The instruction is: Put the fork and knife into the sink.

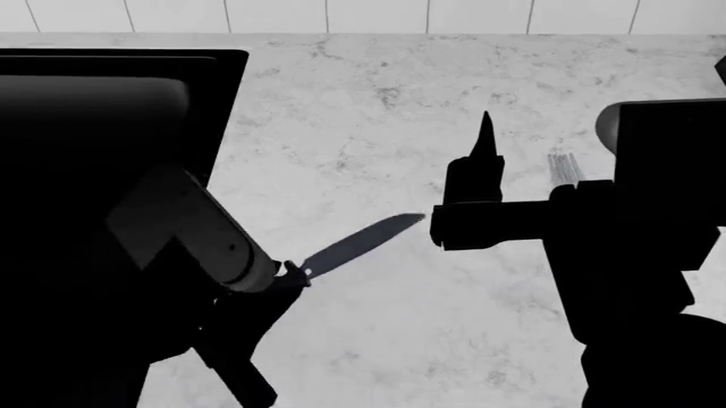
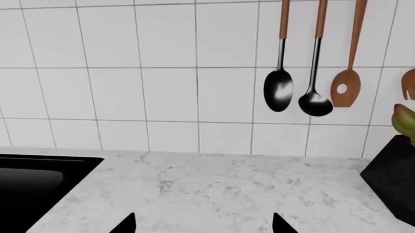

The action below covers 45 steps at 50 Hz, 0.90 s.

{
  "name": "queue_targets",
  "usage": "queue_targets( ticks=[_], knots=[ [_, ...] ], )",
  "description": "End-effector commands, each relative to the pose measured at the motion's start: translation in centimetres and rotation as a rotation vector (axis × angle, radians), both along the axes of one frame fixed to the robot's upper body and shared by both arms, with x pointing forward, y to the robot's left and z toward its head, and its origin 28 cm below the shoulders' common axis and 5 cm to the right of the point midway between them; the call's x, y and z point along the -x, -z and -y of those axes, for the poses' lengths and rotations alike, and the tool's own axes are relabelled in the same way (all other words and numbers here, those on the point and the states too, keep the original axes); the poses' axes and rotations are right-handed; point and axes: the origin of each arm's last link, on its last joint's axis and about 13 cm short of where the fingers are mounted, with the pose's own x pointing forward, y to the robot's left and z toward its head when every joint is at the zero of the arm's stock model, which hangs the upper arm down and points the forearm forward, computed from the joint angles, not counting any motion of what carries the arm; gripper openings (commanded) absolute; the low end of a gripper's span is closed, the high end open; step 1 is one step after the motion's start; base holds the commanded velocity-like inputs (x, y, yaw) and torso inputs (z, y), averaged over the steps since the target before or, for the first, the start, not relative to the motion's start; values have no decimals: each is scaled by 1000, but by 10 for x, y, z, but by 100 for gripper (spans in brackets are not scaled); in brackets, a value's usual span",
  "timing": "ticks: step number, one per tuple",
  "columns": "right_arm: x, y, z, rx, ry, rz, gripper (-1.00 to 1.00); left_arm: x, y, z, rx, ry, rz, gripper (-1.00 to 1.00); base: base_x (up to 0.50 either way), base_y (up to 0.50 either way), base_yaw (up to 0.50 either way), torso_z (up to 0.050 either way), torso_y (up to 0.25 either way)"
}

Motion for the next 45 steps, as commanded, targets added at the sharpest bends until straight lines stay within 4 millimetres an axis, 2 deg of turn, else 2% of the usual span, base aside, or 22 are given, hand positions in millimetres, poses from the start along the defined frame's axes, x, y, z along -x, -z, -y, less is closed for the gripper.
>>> queue_targets(
  ticks=[1,14,22,28,36,45],
  knots=[
    [-1,-1,0,-14,-11,7,100,14,-35,-29,23,-168,114,-100,0,0,0,0,0],
    [-1,-1,1,-13,-4,7,100,16,-67,-66,-2,-460,166,-100,0,0,0,0,0],
    [1,-2,1,-10,-1,7,100,13,-76,-89,34,-619,131,-100,0,0,0,0,0],
    [1,0,1,-9,-3,7,100,3,-65,-108,29,-737,77,-100,0,0,0,0,0],
    [2,0,2,-10,3,5,100,-9,-46,-124,-9,-826,14,-100,0,0,0,0,0],
    [2,0,1,-5,-4,5,100,-31,-6,-129,-18,-846,-103,-100,0,0,0,0,0]
  ],
)
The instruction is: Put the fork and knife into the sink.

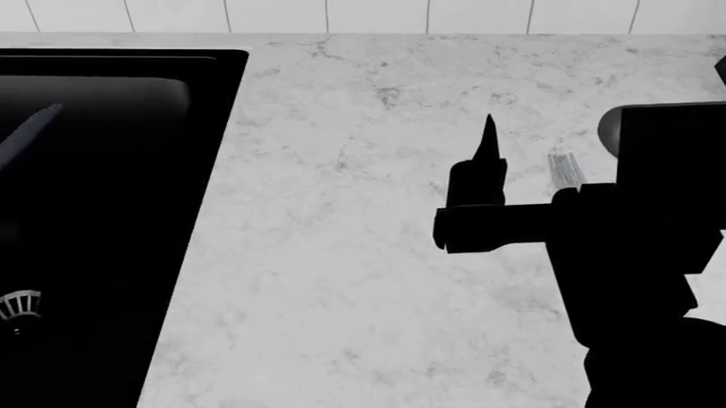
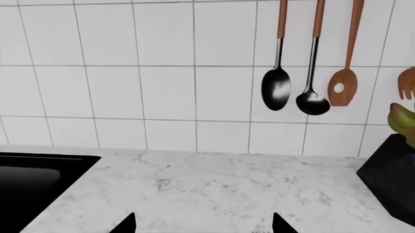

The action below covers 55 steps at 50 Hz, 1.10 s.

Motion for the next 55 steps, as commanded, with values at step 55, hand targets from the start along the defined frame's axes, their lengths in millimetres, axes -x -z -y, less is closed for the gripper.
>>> queue_targets(
  ticks=[55],
  knots=[
    [6,0,2,-12,4,2,100,-53,156,-26,123,-159,-366,-100,0,0,0,0,0]
  ],
)
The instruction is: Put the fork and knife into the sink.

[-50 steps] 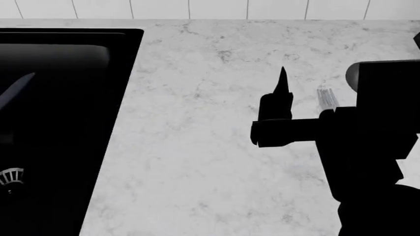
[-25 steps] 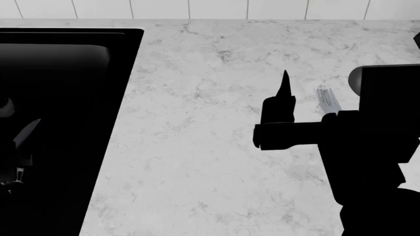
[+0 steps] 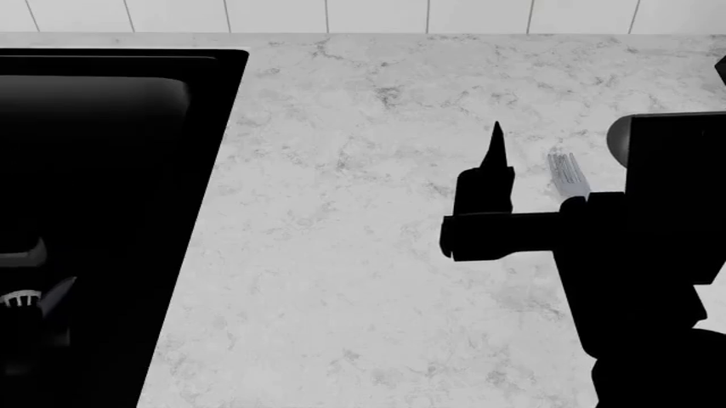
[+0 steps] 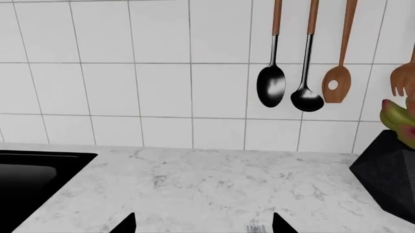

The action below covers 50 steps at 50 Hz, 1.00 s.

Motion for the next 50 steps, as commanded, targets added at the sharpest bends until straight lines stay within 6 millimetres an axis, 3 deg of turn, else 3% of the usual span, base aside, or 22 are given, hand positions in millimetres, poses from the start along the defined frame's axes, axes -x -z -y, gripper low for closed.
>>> queue_targets(
  ticks=[1,5,6,17,22,29,35,40,50],
  knots=[
    [1,-1,0,-14,-9,8,100,1,7,4,16,24,-27,-100,0,0,0,0,0],
    [1,-1,0,-14,-7,10,100,1,3,3,27,32,11,-100,0,0,0,0,0],
    [1,-1,0,-14,-7,9,100,1,1,3,30,31,28,100,0,0,0,0,0],
    [1,1,-1,-21,-10,5,100,3,-14,8,9,65,91,100,0,0,0,0,0],
    [1,1,0,-21,-8,5,100,11,-38,20,-60,144,168,100,0,0,0,0,0],
    [-1,2,1,-26,-11,6,100,44,-89,36,-174,217,329,100,0,0,0,0,0],
    [0,1,1,-25,-14,9,100,71,-118,40,-252,222,492,100,0,0,0,0,0],
    [2,0,2,-26,-10,14,100,98,-131,41,-254,202,618,100,0,0,0,0,0],
    [1,4,1,-30,-9,12,100,130,-129,52,-300,172,738,100,0,0,0,0,0]
  ],
)
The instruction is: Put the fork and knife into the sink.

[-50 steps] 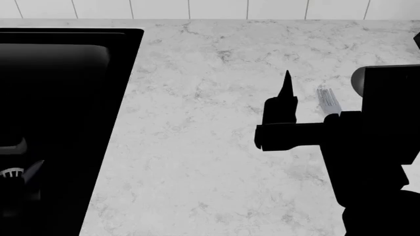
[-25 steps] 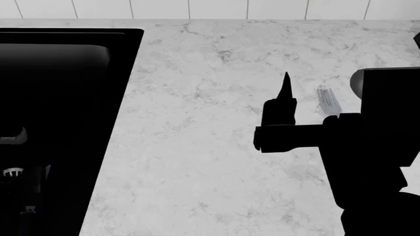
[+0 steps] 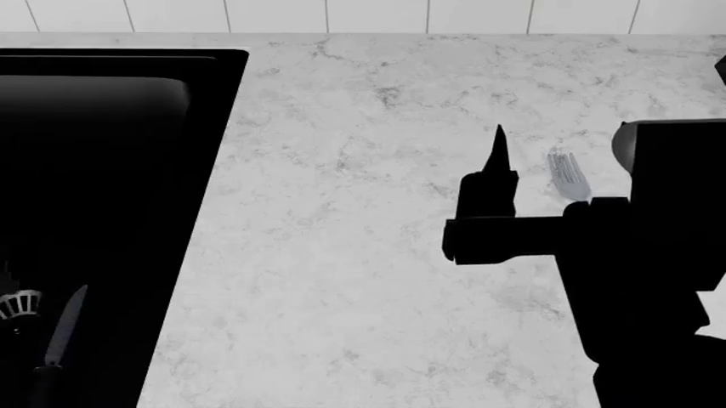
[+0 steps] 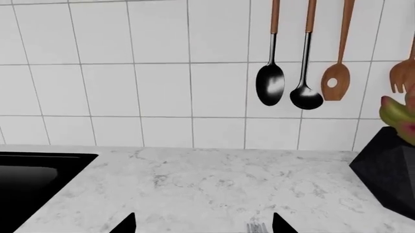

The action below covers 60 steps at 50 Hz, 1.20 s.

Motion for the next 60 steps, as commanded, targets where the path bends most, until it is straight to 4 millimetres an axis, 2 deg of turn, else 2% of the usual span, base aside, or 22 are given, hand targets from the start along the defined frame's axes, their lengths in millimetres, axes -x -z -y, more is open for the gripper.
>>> queue_targets(
  ticks=[1,12,18,23,31,38,44,45,47,60],
  knots=[
    [-1,2,-1,-14,-6,12,100,43,-5,17,-85,6,183,100,0,0,0,0,0],
    [0,7,-2,5,-8,13,100,52,18,29,5,36,249,100,0,0,0,0,0],
    [-1,5,-5,12,-17,16,100,54,4,37,36,51,292,100,0,0,0,0,0],
    [-1,6,-7,15,-25,18,100,50,-3,49,49,66,279,100,0,0,0,0,0],
    [1,3,-7,19,-20,13,100,41,-12,54,95,62,260,100,0,0,0,0,0],
    [0,-16,-2,45,-30,-83,100,41,-14,55,102,75,256,100,0,0,0,0,0],
    [-10,-40,7,50,-22,-181,100,40,-15,55,101,77,256,100,0,0,0,0,0],
    [-9,-41,6,44,-72,-195,100,40,-14,55,103,78,254,100,0,0,0,0,0],
    [-14,-47,11,71,3,-241,100,40,-14,55,107,76,252,100,0,0,0,0,0],
    [-47,-58,29,54,-19,-421,100,38,-13,54,108,76,253,100,0,0,0,0,0]
  ],
)
